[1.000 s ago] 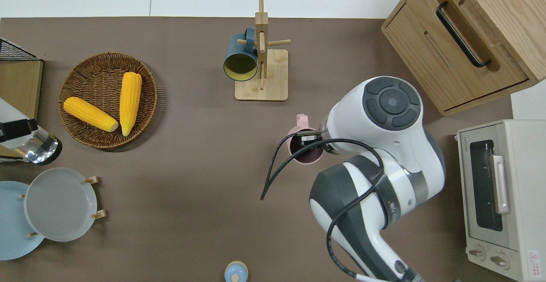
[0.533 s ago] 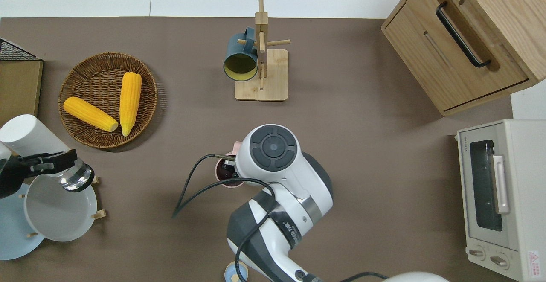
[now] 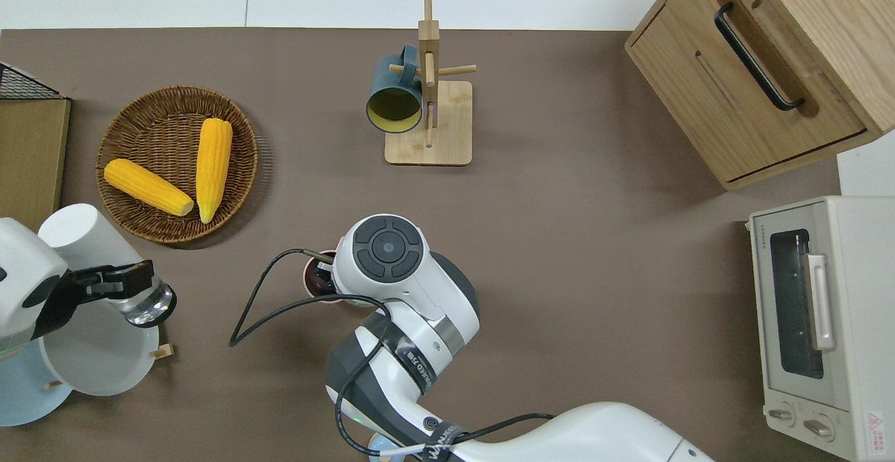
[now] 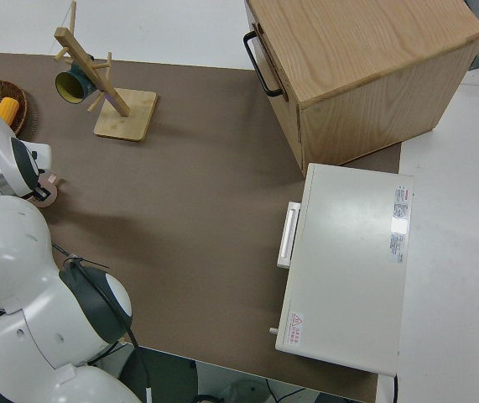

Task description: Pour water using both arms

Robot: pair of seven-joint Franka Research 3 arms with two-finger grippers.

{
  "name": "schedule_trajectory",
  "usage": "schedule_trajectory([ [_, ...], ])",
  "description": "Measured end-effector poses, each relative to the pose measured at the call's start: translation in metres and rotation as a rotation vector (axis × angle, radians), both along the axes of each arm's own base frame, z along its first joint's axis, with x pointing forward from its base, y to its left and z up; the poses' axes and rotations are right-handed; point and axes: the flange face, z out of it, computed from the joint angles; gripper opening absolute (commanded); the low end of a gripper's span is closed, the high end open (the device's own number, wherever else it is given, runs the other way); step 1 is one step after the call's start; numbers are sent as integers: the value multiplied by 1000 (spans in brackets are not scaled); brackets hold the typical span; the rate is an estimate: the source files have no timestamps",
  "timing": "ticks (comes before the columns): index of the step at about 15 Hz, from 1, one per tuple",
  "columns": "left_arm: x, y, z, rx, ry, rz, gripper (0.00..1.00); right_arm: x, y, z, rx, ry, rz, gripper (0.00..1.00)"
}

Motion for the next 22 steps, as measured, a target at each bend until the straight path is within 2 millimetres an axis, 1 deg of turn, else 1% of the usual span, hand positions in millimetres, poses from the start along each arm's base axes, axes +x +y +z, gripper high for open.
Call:
schedule_trajectory([
  [2, -1, 0, 0, 0, 0, 0, 0, 0, 5, -13, 7, 2, 0, 990],
  [3, -1, 0, 0, 0, 0, 0, 0, 3, 8, -11, 16, -1, -8, 990],
  [5, -1, 0, -1, 0, 1, 0, 0, 12, 12, 19, 49, -30, -25, 990],
  [6, -1, 0, -1, 1, 1, 0, 0, 14, 11, 42, 67, -45, -30, 990],
  [7, -1, 0, -1, 1, 1, 0, 0, 15, 3, 70, 78, -54, -35, 990],
  [8, -1, 0, -1, 0, 1, 0, 0, 16, -5, 89, 83, -59, -40, 990],
  [9, -1, 0, -1, -1, 1, 1, 0, 18, -25, 118, 83, -72, -48, 990],
  [10, -1, -1, -1, -2, 3, -1, 0, 19, -49, 141, 63, -87, -32, 990],
  [12, -2, -14, -5, -3, 10, -28, 0, 20, -108, 180, -5, -95, 48, 990],
  [14, -4, -29, -12, -17, 24, -55, 0, 19, -147, 208, -49, -110, 110, 990],
  [15, -7, -40, -17, -23, 35, -76, 0, 18, -170, 223, -79, -122, 138, 990],
  [16, -9, -50, -24, -32, 48, -96, 0, 20, -195, 233, -114, -136, 168, 990],
  [17, -11, -58, -29, -43, 58, -108, 0, 23, -215, 239, -140, -149, 197, 990],
  [18, -14, -66, -34, -55, 70, -120, 0, 29, -239, 245, -164, -160, 228, 992],
  [19, -17, -74, -40, -65, 81, -134, 0, 34, -265, 252, -179, -170, 254, 990],
  [20, -20, -83, -45, -73, 93, -149, 0, 40, -296, 260, -191, -179, 281, 990],
  [22, -25, -96, -55, -84, 113, -171, 0, 45, -349, 274, -209, -200, 325, 990],
])
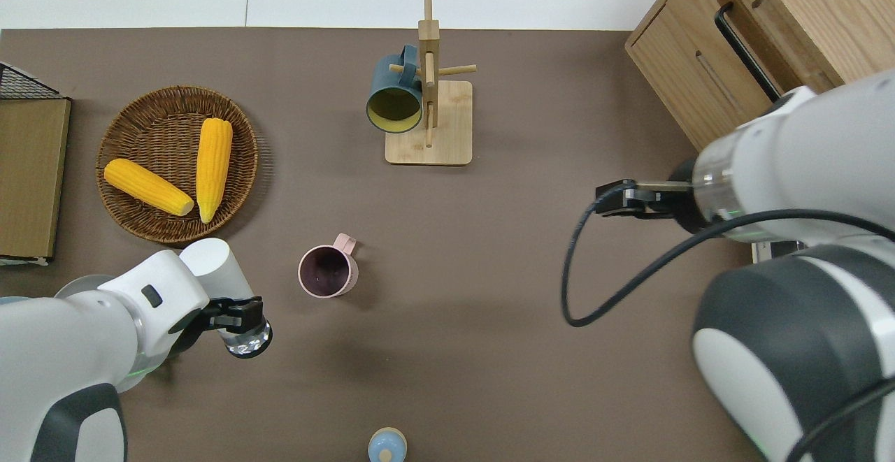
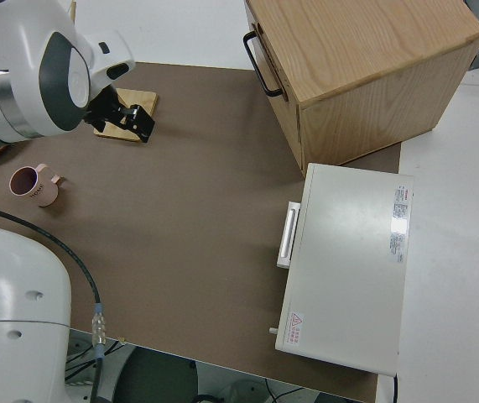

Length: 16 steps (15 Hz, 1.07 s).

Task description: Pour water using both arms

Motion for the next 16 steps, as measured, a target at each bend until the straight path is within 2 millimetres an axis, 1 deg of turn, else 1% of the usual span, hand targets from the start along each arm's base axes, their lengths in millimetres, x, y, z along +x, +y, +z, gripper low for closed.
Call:
schedule_trajectory([
  [1, -2, -6, -3, -5, 6, -9, 0, 0, -21, 6, -9, -5, 14, 990],
  [3, -6, -16, -8, -16, 14, -26, 0, -3, -52, 16, -25, -10, 29, 990],
  [6, -11, -27, -13, -17, 24, -50, 0, -11, -82, 28, -37, -7, 48, 992],
  [10, -20, -41, -26, -12, 50, -87, 0, -27, -112, 42, -83, 16, 79, 992],
  [13, -28, -58, -34, 0, 64, -126, 0, -35, -130, 45, -85, 40, 94, 992],
  [14, -32, -65, -38, 7, 72, -140, 0, -35, -132, 43, -85, 45, 92, 992],
  [16, -34, -72, -43, 13, 82, -152, 0, -35, -129, 42, -85, 48, 97, 992],
])
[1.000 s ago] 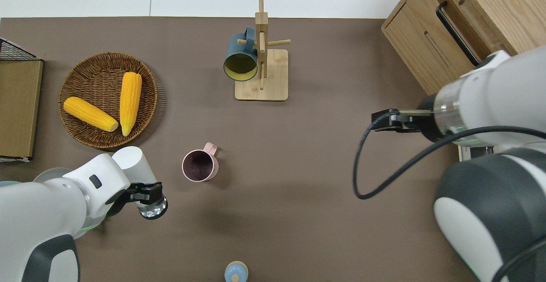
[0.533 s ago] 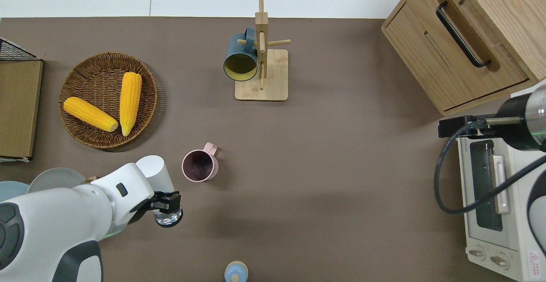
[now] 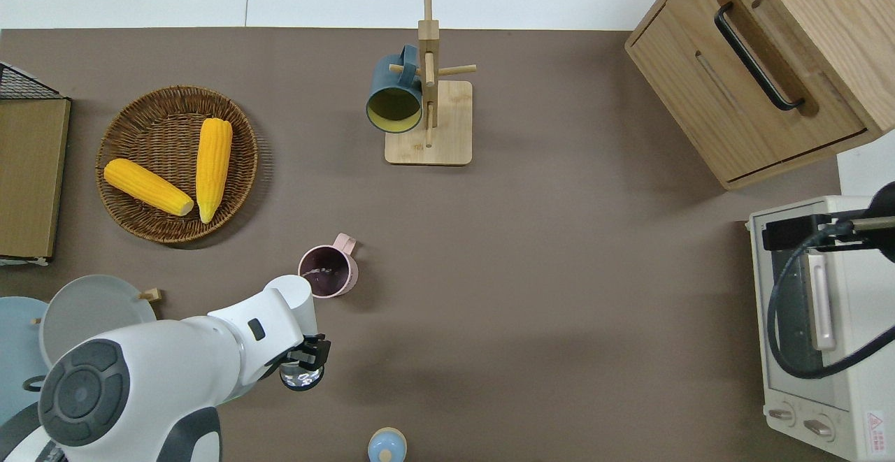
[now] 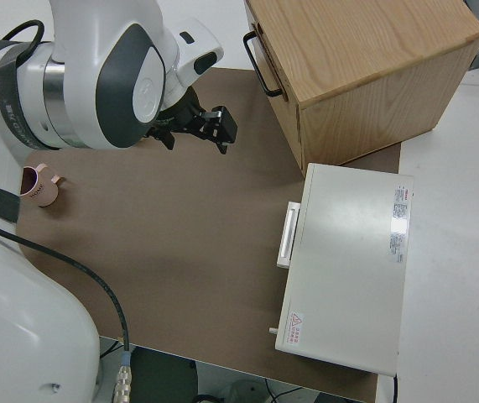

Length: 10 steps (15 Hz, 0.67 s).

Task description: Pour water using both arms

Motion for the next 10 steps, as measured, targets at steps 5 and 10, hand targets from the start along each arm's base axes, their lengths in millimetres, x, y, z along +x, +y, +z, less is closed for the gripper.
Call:
schedule_trajectory([
  [5, 3, -4, -14, 7, 57, -3, 0, 0, 18, -1, 0, 1, 33, 992],
  [10, 16, -9, -16, 1, 100, 15, 0, 3, 21, -6, 1, 9, 39, 992],
])
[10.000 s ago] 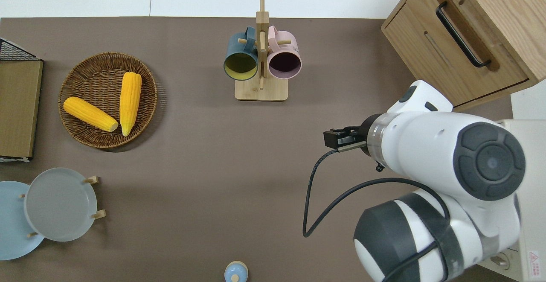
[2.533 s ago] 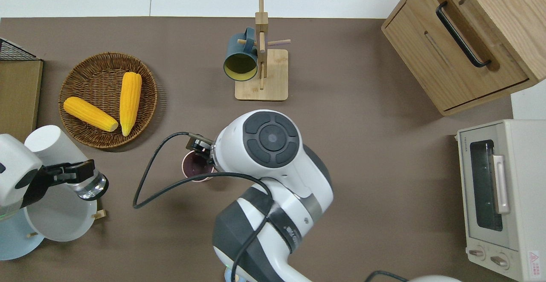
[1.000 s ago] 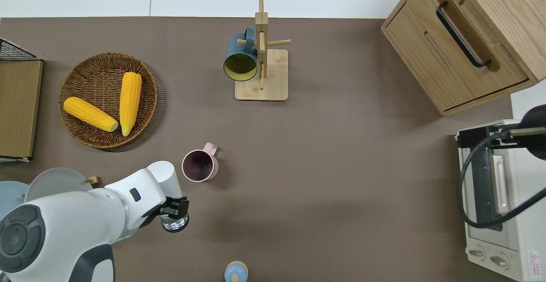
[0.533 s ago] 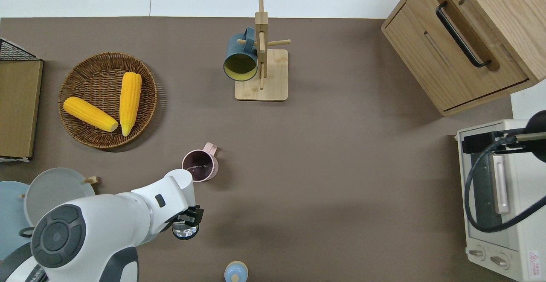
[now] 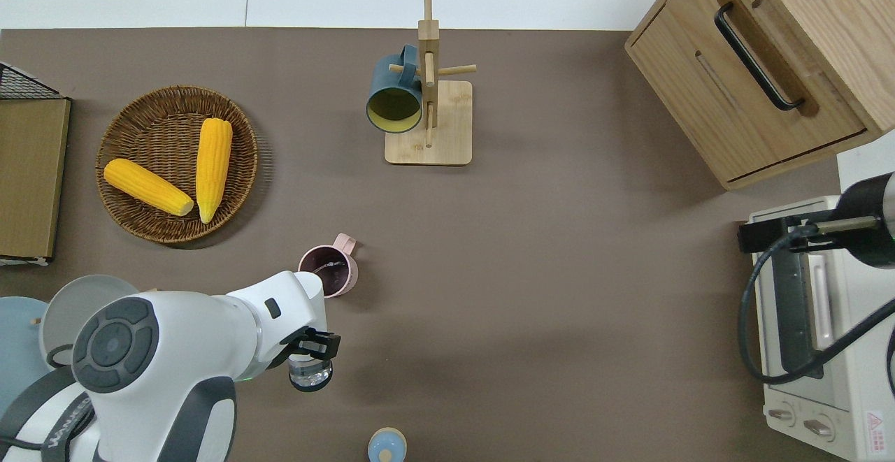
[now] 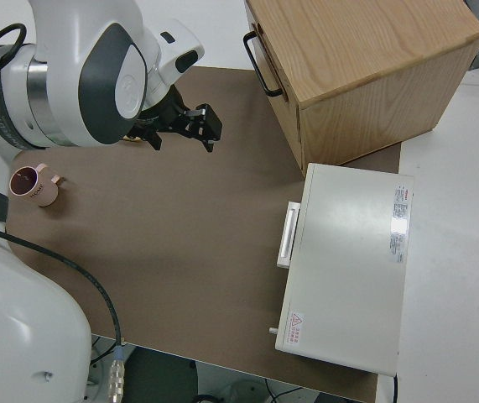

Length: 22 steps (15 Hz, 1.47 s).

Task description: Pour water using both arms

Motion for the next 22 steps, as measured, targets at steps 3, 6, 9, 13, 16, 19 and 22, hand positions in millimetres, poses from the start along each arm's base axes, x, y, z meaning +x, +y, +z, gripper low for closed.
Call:
schedule_trajectory([
  [3, 2, 2, -5, 10, 38, -4, 0, 2, -1, -3, 0, 5, -2, 992],
  [6, 2, 5, -6, 27, 76, -12, 0, 2, -1, -3, 0, 5, -2, 992],
  [9, 2, 9, -6, 49, 96, -21, 0, 2, 0, -3, 0, 5, 0, 992],
  [13, 5, 9, -4, 56, 116, -14, 0, 1, 9, -3, 1, 5, 16, 992],
  [16, 9, 8, 0, 76, 139, -12, 0, 1, 15, -3, 0, 5, 28, 990],
  [19, 15, 6, 2, 85, 154, -11, 0, 1, 14, -3, 0, 5, 27, 992],
  [22, 17, 6, 1, 86, 157, -11, 0, 1, 14, -3, 1, 5, 27, 992],
])
